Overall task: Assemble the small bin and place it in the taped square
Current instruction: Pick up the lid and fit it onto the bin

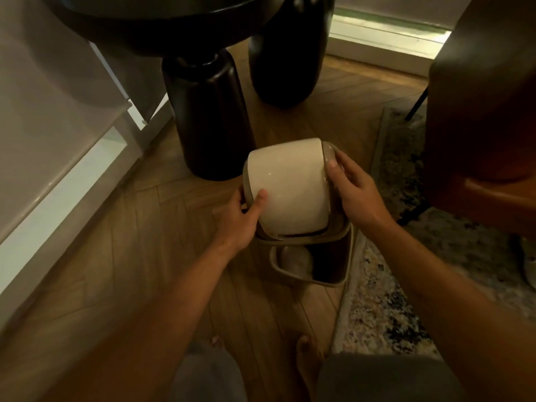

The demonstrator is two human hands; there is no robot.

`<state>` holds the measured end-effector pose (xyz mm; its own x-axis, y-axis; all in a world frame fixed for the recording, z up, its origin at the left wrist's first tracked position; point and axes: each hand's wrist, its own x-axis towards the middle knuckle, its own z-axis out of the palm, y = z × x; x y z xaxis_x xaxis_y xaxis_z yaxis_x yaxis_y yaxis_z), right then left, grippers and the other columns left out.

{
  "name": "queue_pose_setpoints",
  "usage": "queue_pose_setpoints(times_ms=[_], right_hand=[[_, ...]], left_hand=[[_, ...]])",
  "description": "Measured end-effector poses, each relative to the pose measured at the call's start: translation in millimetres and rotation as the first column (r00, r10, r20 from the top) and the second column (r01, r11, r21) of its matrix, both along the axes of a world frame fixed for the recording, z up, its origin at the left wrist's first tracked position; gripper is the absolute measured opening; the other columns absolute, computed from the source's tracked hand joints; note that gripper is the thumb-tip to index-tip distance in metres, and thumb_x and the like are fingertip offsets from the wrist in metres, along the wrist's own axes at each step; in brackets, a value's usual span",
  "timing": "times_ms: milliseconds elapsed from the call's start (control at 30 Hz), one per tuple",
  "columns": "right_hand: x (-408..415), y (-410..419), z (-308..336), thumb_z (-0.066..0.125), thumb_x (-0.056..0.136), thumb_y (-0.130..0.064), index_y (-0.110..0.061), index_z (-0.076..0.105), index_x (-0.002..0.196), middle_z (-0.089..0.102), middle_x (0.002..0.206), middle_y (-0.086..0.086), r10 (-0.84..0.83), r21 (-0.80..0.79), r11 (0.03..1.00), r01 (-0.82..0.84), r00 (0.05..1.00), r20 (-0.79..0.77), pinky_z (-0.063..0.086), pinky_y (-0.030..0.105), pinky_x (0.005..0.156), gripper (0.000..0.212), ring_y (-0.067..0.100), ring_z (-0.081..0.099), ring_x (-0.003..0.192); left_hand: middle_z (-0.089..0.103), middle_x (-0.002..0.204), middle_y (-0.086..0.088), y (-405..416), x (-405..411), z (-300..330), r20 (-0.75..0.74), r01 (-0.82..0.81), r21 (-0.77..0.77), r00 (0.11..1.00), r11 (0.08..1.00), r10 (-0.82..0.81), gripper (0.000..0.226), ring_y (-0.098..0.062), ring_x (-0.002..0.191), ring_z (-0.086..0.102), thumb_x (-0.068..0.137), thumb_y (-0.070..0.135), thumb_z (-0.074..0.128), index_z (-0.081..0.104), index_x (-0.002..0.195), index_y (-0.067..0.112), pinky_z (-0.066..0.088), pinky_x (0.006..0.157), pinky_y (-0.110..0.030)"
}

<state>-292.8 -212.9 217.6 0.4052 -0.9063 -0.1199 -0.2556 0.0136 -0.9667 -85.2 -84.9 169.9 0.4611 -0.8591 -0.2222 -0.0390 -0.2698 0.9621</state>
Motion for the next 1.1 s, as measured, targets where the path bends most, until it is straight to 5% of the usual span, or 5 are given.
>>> queue_pose_setpoints(times_ms=[200,400,700,900,1100], right_hand=[[-17,-14,-43,0.056,0.085,-0.080,-0.033,0.023,0.164,0.038,0.164,-0.005,-0.030,0.078,0.996,0.039,0.993,-0.114,0.042,0.030,0.109,0.098,0.005,0.044,0.138],[-23,-25,-76,0.059,0.079,-0.082,-0.024,0.059,0.147,0.066,0.137,-0.007,-0.059,0.089,0.993,0.075,0.984,-0.169,0.052,0.031,0.098,0.089,0.011,0.063,0.120],[-25,-25,-109,0.052,0.086,-0.082,-0.034,0.061,0.144,0.067,0.125,-0.019,-0.011,0.164,0.985,0.047,0.976,-0.216,0.049,0.029,0.097,0.076,0.006,0.062,0.116],[-30,-22,-120,0.047,0.091,-0.079,-0.040,0.060,0.142,0.059,0.109,-0.030,0.002,0.230,0.971,0.061,0.964,-0.265,0.043,0.019,0.082,0.066,0.006,0.057,0.107],[-43,-19,-128,0.039,0.096,-0.077,-0.031,0.053,0.151,0.058,0.138,-0.007,0.093,0.238,0.971,-0.013,0.940,-0.327,0.041,0.024,0.090,0.073,0.015,0.054,0.123]], left_hand=[[0.055,0.114,0.029,-15,-14,-23,-0.019,0.090,0.096,0.996,0.991,-0.088,0.081,0.007,0.099,0.057,0.083,0.079,0.043,0.037,0.153,0.037,0.050,0.069,-0.009],[0.053,0.135,0.020,-22,-15,-55,-0.052,0.134,0.181,0.991,0.974,-0.126,0.091,-0.007,0.126,0.048,0.081,0.087,0.035,0.037,0.156,0.037,0.040,0.093,-0.023],[0.047,0.154,0.006,-25,-16,-88,-0.023,0.217,0.294,0.975,0.931,-0.221,0.068,-0.014,0.140,0.043,0.101,0.065,0.032,0.032,0.158,0.029,0.034,0.113,-0.032],[0.045,0.156,0.003,-26,-21,-97,-0.035,0.237,0.302,0.971,0.924,-0.238,0.067,-0.016,0.142,0.041,0.102,0.060,0.037,0.032,0.159,0.025,0.032,0.112,-0.027],[0.047,0.153,0.003,-27,-24,-97,-0.019,0.273,0.302,0.960,0.913,-0.281,0.065,-0.003,0.125,0.042,0.103,0.057,0.038,0.033,0.159,0.022,0.034,0.090,-0.008]])
